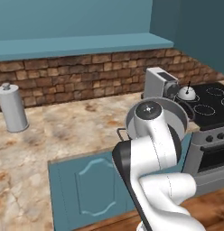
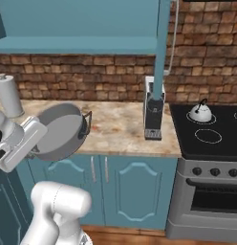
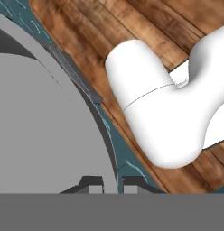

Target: Pick the kettle from the cabinet and place it on a stove burner. Then pick the pot from the counter and place it on another stove burner. Finally, turn both burners on.

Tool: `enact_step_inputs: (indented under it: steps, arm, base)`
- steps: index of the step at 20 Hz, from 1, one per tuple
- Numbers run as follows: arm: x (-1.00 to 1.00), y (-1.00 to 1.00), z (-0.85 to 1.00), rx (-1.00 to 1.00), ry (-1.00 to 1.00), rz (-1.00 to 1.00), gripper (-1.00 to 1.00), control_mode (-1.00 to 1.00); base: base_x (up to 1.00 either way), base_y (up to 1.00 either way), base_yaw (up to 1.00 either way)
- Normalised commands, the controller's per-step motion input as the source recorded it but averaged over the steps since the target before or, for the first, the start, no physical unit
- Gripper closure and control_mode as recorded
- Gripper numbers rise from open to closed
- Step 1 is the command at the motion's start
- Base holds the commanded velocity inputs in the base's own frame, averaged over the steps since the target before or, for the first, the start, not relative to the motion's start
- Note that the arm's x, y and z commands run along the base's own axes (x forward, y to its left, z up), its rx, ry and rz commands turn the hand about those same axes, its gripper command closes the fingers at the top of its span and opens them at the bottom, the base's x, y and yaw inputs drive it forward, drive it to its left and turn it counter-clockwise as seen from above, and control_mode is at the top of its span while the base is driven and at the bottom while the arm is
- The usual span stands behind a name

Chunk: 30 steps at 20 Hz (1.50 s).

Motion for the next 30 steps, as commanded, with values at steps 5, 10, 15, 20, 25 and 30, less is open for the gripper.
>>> enact_step_inputs:
  steps: [5,10,15,20,25,30]
  arm:
    - [0.0,0.0,0.0,0.0,0.0,0.0,1.0,1.0]
    - [0.0,0.0,0.0,0.0,0.0,0.0,1.0,1.0]
    - [0.0,0.0,0.0,0.0,0.0,0.0,1.0,1.0]
    - [0.0,0.0,0.0,0.0,0.0,0.0,1.0,1.0]
    - [0.0,0.0,0.0,0.0,0.0,0.0,1.0,1.0]
    - [0.0,0.0,0.0,0.0,0.0,0.0,1.0,1.0]
  base:
    - [-0.08,-0.53,-0.07]
    - [-0.2,-0.59,-0.05]
    - [-0.35,-0.59,-0.04]
    - [-0.38,-0.61,-0.04]
    - [-0.16,-0.67,-0.04]
    - [-0.05,-0.75,0.0]
